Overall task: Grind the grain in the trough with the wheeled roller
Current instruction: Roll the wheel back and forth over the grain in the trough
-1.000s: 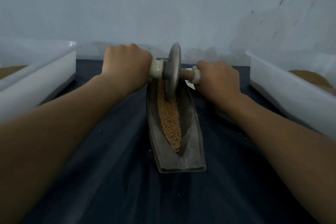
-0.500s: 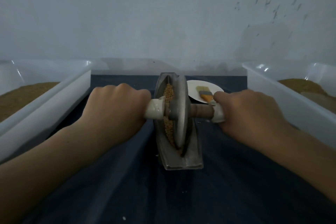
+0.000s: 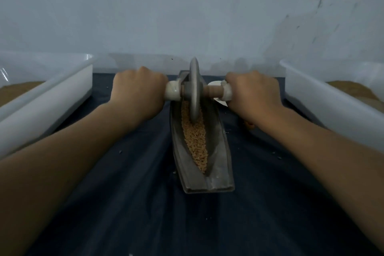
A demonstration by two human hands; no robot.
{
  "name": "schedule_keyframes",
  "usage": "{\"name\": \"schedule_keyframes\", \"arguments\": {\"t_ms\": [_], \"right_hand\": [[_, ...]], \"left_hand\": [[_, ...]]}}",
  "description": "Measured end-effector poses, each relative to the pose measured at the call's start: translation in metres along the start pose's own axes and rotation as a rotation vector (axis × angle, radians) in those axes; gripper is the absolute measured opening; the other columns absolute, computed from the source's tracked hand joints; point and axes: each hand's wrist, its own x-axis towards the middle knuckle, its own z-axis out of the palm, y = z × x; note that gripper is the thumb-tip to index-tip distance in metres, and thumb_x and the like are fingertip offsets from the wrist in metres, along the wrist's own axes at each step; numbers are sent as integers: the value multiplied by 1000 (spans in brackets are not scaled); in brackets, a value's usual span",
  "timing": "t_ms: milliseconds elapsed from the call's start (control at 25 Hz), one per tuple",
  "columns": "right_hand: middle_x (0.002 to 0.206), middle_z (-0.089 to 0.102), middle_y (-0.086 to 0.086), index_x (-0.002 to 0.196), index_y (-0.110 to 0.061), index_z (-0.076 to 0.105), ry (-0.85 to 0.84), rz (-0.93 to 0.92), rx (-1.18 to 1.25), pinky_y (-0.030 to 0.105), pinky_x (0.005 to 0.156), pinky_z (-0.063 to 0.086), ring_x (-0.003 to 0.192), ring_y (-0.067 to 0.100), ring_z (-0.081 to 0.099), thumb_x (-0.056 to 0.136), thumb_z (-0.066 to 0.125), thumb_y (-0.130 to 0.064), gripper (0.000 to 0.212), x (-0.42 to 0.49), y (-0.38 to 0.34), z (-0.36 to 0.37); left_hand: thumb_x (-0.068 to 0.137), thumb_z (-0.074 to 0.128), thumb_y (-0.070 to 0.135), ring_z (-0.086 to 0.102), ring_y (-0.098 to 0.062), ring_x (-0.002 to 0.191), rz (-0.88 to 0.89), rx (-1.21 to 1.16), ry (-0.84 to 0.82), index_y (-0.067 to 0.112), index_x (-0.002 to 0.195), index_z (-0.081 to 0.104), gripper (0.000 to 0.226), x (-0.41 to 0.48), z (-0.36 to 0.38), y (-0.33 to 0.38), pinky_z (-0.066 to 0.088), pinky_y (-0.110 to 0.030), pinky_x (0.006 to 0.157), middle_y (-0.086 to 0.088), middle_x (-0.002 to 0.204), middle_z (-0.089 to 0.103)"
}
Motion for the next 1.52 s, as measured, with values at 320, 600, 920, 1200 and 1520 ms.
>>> {"name": "schedule_keyframes", "arguments": {"t_ms": [320, 600, 920, 1200, 1520], "right_hand": [[57, 51, -3, 78, -24, 53, -17, -127, -22, 24, 43, 27, 48, 28, 49, 70, 76, -29, 25, -71, 3, -75], [68, 49, 0, 83, -26, 54, -37, 12, -35, 25, 48, 15, 65, 30, 54, 81, 68, -29, 15, 2, -9, -3], [63, 46, -4, 80, -27, 50, 26, -60, -34, 24, 48, 16, 57, 25, 43, 77, 72, -27, 22, -6, -10, -10], [56, 48, -5, 74, -25, 45, 6, -188, -27, 25, 46, 24, 47, 30, 50, 74, 62, -36, 20, -63, -1, -77], [61, 41, -5, 73, -26, 50, -59, -5, 21, 26, 50, 24, 60, 24, 42, 81, 69, -34, 22, 9, -5, 1]], "left_hand": [[64, 79, 26, 26, -20, 43, 139, -11, 68, 23, 70, 32, 47, -83, -56, -1, 5, -20, 50, 2, 50, 43], [85, 62, 20, 61, -34, 67, 6, 51, 60, 21, 86, 60, 2, -2, 2, 7, 31, -33, 53, -6, 69, 50], [84, 62, 26, 46, -28, 55, -3, -19, 119, 22, 78, 47, 16, -22, 1, 5, 25, -29, 50, -3, 65, 48], [64, 69, 35, 21, -18, 46, 168, -56, 92, 25, 73, 30, 41, -84, -52, -6, 3, -19, 51, 8, 55, 30], [85, 62, 21, 49, -28, 59, -20, 37, 21, 21, 80, 57, 8, 2, 2, 5, 31, -32, 54, -1, 63, 34]]}}
